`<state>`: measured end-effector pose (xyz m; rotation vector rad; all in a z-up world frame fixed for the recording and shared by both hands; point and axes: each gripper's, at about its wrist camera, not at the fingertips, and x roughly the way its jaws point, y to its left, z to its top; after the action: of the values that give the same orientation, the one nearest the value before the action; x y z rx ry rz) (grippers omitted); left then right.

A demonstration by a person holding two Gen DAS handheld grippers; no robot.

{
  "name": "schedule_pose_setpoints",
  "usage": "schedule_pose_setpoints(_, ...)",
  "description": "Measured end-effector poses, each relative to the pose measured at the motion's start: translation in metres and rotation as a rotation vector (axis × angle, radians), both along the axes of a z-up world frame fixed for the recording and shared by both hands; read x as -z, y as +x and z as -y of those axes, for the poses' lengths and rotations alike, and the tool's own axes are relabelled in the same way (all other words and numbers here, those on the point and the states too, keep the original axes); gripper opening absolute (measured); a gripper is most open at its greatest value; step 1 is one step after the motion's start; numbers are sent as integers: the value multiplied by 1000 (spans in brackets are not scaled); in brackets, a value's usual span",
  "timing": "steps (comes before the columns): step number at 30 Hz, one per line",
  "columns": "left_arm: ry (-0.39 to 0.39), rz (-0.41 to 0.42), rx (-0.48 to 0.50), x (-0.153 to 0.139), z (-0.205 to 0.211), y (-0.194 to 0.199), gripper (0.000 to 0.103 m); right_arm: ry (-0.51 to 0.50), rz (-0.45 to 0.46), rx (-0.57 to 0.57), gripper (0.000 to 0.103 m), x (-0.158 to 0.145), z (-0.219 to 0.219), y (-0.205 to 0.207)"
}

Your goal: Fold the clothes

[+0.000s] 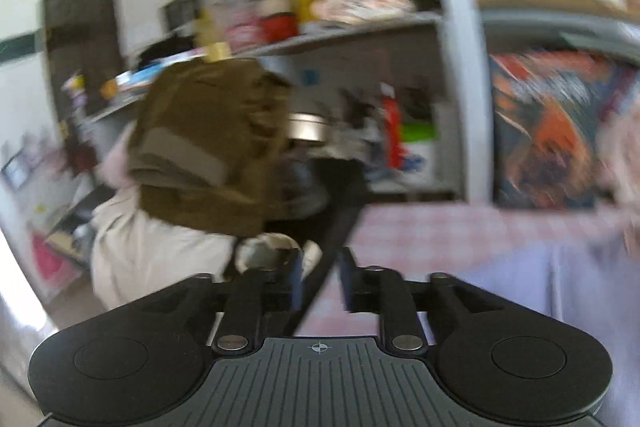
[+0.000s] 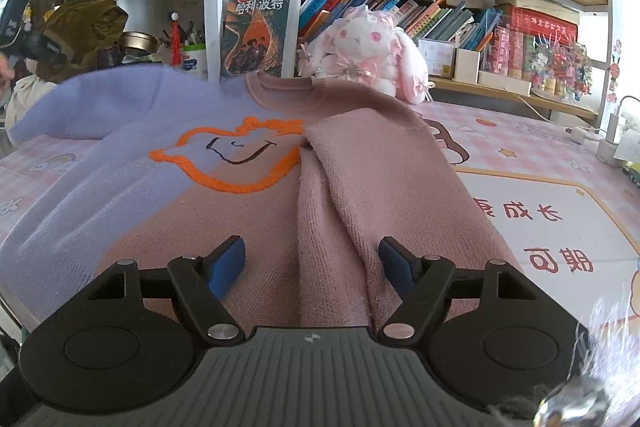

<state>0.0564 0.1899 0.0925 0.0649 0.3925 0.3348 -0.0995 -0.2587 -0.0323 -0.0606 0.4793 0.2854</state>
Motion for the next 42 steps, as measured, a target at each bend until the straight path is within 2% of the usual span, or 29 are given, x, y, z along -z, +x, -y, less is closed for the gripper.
schedule_pose_setpoints(2, -88, 58, 32, -4, -1, -12, 28, 0, 1, 2, 72, 0, 0, 0)
schedule_pose_setpoints(3, -122, 66, 79, -2, 4, -20, 28, 0, 1, 3, 72, 0, 0, 0)
schedule_pose_setpoints(5, -169, 42, 236, 7, 27, -39, 28, -2, -1, 5, 73, 0, -1, 0)
schedule_pose_setpoints(9, -178, -33, 497, 35, 87, -84, 28, -9, -21, 2, 73, -3, -1, 3)
schedule_pose_setpoints(12, -163, -58, 602, 56, 125, -118, 28, -15, -54, -8, 73, -8, 0, 7)
schedule_pose_setpoints(14, -141, -62, 616, 68, 142, -136, 28, -11, -54, -2, 70, -16, 5, 5)
schedule_pose_setpoints(17, -143, -91, 598, 81, 153, -150, 29, 25, -25, 69, 69, -31, 26, 0)
schedule_pose_setpoints(19, -135, -115, 600, 88, 156, -154, 29, 10, -33, 108, 67, -36, 43, -1)
schedule_pose_setpoints(20, -126, -125, 600, 91, 158, -156, 29, -8, -41, 119, 63, -37, 49, -1)
schedule_pose_setpoints(23, -92, -128, 599, 93, 163, -160, 29, -76, -65, 177, 43, -35, 64, 0)
schedule_pose_setpoints(27, -103, -142, 608, 93, 164, -158, 35, -34, -64, 237, 42, -39, 87, -7)
schedule_pose_setpoints(29, -93, -146, 615, 94, 166, -157, 35, -51, -87, 254, 42, -38, 94, -5)
schedule_pose_setpoints(32, -83, -147, 619, 95, 167, -157, 36, -52, -149, 238, 41, -31, 98, 2)
schedule_pose_setpoints(35, -96, -148, 617, 95, 165, -157, 36, -36, -173, 214, 38, -26, 99, 7)
schedule_pose_setpoints(37, -101, -150, 617, 96, 165, -157, 36, -19, -186, 192, 26, -27, 100, 9)
schedule_pose_setpoints(38, -102, -150, 617, 96, 165, -157, 36, -31, -186, 177, 15, -27, 98, 10)
schedule_pose_setpoints(39, -102, -151, 618, 96, 165, -157, 36, -43, -187, 162, 9, -28, 97, 11)
schedule_pose_setpoints(42, -99, -152, 621, 97, 165, -157, 36, -119, -163, 151, 7, -33, 91, 16)
